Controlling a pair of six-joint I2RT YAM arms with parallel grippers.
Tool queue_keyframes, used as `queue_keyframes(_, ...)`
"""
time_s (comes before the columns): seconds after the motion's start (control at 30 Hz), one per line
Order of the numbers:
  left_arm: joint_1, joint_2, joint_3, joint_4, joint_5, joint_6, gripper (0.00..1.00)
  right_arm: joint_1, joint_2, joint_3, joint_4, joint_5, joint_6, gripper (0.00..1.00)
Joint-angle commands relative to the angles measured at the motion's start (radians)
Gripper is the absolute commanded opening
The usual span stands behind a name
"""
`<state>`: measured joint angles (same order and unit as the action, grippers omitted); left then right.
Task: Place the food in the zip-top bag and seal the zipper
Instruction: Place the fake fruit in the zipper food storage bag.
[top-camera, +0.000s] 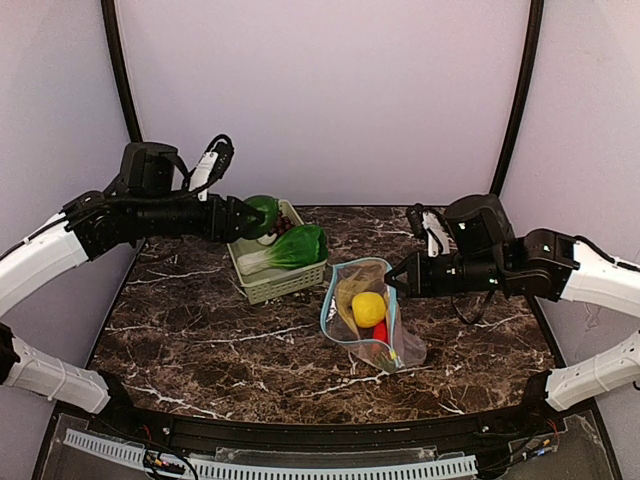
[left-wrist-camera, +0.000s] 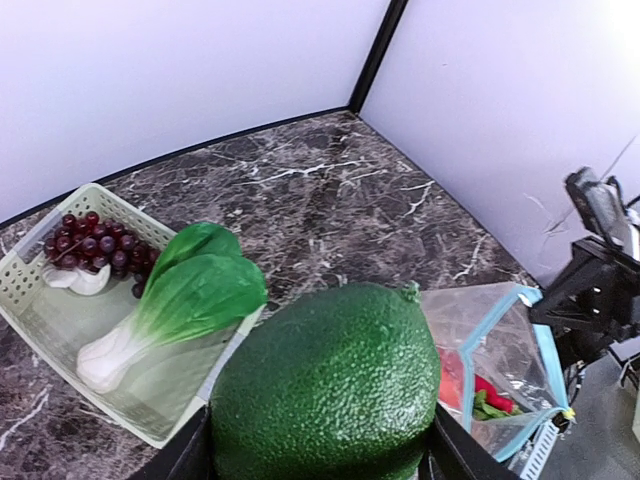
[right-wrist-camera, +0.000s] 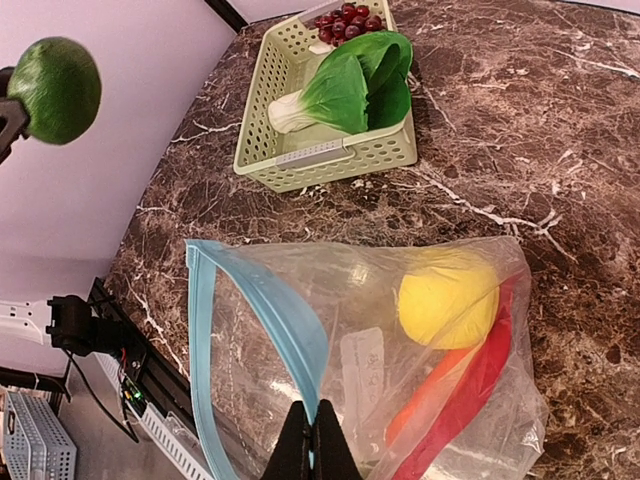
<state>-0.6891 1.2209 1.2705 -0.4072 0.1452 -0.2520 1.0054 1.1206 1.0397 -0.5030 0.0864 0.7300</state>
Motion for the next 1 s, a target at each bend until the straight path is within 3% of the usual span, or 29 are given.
queue_keyframes(0.0, -0.112, -0.099, -0.11, 0.073, 0.022, -0.133, 0.56, -0.007, 0.008, 0.042, 0.013, 0.008, -0.019, 0.0)
queue_keyframes(0.23, -0.432, -0.065, -0.12, 0.091, -0.116, -0.245, 0.56, -0.007, 0.012, 0.053, 0.014, 0.01, -0.021, 0.0)
queue_keyframes(0.37, -0.535, 0.01, -0.084, 0.129, -0.182, -0.276, 0.56, -0.008, 0.017, 0.057, 0.015, 0.001, -0.018, 0.0)
queue_keyframes(0.67, -0.576, 0.16, -0.043, 0.228, -0.206, -0.359, 0.55, -0.007, 0.007, 0.044, 0.022, -0.034, -0.009, 0.0)
queue_keyframes(0.97, -0.572, 0.269, 0.023, 0.193, -0.323, -0.395, 0.57, -0.007, 0.004, 0.045, 0.027, -0.048, -0.007, 0.0)
